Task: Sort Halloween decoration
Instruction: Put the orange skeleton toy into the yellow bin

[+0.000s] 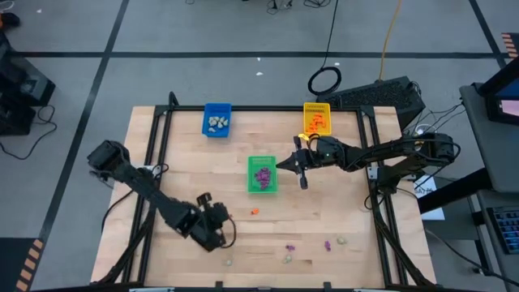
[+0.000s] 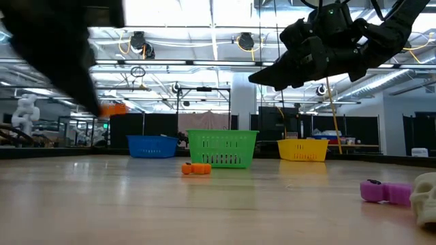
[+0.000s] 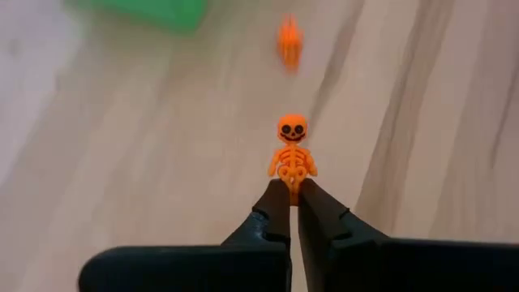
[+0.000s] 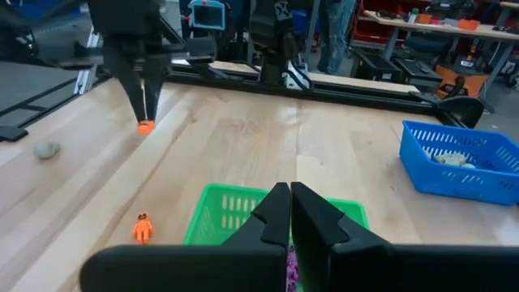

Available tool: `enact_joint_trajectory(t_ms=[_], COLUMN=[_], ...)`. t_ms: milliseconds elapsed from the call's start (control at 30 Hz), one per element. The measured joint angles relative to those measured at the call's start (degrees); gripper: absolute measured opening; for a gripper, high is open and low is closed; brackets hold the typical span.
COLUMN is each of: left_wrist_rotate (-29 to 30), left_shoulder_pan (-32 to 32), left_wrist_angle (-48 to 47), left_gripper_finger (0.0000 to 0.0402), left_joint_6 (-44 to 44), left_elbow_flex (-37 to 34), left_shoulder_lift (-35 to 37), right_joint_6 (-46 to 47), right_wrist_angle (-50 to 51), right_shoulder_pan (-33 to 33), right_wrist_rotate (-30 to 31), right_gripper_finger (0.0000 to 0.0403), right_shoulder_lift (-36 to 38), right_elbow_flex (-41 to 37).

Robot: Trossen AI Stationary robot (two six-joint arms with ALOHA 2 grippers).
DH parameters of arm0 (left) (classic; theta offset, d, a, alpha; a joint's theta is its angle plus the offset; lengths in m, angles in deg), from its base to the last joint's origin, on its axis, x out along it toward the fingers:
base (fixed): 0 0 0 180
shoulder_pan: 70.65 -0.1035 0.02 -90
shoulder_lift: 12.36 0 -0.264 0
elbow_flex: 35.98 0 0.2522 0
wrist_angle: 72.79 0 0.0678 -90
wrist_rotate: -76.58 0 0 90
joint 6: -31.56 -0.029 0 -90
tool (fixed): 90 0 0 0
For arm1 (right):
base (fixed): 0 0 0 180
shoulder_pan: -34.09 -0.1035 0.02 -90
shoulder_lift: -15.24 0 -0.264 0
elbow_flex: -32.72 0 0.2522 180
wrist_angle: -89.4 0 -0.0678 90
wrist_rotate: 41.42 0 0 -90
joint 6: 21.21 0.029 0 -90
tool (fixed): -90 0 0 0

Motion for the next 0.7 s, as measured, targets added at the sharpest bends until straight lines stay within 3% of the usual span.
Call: enact_joint_trajectory(t_ms=[333, 500, 700], left_wrist_rotate=[-2.7, -12.9, -25.7], left_shoulder_pan=[-9.6, -14.0, -20.6], left_wrist_angle=[12.2, 27.5, 44.4], left_gripper_finger=[0.0, 0.0, 0.0], left_joint_6=[-18.6, -25.3, -25.1], left_elbow_flex=[0.2, -1.6, -9.4], left_shoulder_lift=[0.6, 0.7, 0.6], right_joint_6=[-0.3, -0.6, -1.7], right_wrist_angle=[3.9, 4.5, 7.7], right_shoulder_pan=[0.0, 0.0, -1.1], right_wrist_rotate=[0.3, 1.8, 2.0], right_gripper_finger=[0.0, 0.0, 0.0], right_shoulder_lift=[0.0, 0.0, 0.0], right_elbow_flex=[0.0, 0.0, 0.0])
